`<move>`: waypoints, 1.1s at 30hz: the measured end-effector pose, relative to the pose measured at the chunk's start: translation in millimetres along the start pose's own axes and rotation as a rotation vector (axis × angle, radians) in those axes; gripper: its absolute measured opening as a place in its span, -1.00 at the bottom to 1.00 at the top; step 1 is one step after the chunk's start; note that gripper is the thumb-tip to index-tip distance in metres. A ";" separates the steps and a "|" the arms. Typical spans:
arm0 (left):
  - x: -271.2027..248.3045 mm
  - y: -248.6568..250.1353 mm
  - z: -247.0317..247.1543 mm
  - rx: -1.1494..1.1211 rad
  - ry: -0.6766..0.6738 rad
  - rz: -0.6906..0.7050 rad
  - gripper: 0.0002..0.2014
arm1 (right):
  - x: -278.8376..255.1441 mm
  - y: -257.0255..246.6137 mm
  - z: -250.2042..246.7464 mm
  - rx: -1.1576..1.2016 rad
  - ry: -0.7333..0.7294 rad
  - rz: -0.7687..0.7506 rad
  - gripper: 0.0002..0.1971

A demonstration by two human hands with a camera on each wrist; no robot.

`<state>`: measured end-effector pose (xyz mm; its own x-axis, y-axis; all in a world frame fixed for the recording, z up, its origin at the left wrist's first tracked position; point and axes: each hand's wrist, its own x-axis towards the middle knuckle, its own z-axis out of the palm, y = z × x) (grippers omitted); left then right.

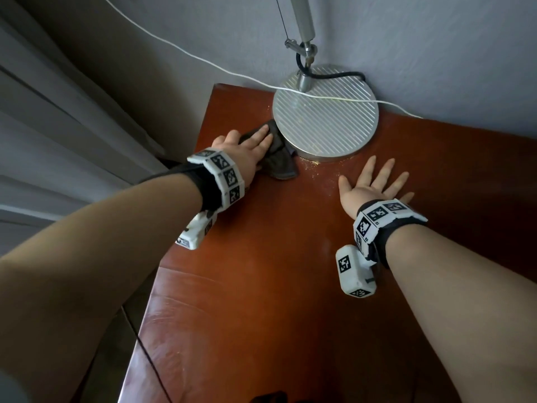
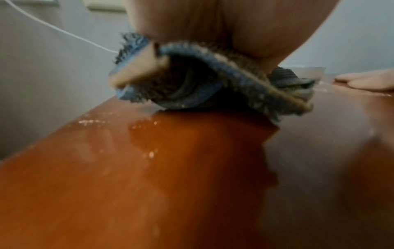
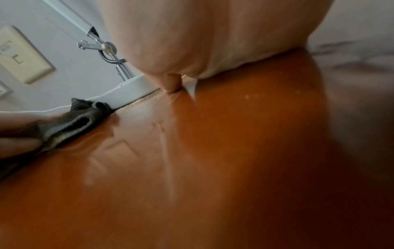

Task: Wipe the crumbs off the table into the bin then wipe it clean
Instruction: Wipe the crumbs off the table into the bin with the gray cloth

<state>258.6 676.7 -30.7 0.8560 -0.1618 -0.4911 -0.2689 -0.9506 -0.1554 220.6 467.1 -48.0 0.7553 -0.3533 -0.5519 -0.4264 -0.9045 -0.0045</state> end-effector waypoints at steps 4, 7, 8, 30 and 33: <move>13.2 -12.3 -10.8 0.128 -0.052 -0.014 -0.17 | 1.6 -0.9 -0.3 -0.005 -0.013 0.004 -0.27; 25.5 -23.1 -19.7 0.158 -0.056 -0.026 -0.13 | 3.0 -1.1 -0.6 -0.008 -0.025 0.013 -0.27; 32.0 -26.3 -21.7 0.153 -0.043 -0.026 -0.15 | 3.9 -1.1 -0.5 -0.009 -0.023 0.015 -0.28; -4.4 -36.8 14.4 -0.211 0.214 0.051 -0.44 | 3.2 0.3 3.2 -0.022 0.009 0.000 -0.29; 8.7 -27.1 14.5 -0.092 0.072 -0.031 -0.44 | 3.0 -0.9 3.5 -0.028 0.011 0.006 -0.29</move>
<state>266.9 704.9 -43.2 0.8936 -0.1474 -0.4239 -0.2029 -0.9752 -0.0886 221.5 467.7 -52.6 0.7584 -0.3612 -0.5426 -0.4167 -0.9088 0.0225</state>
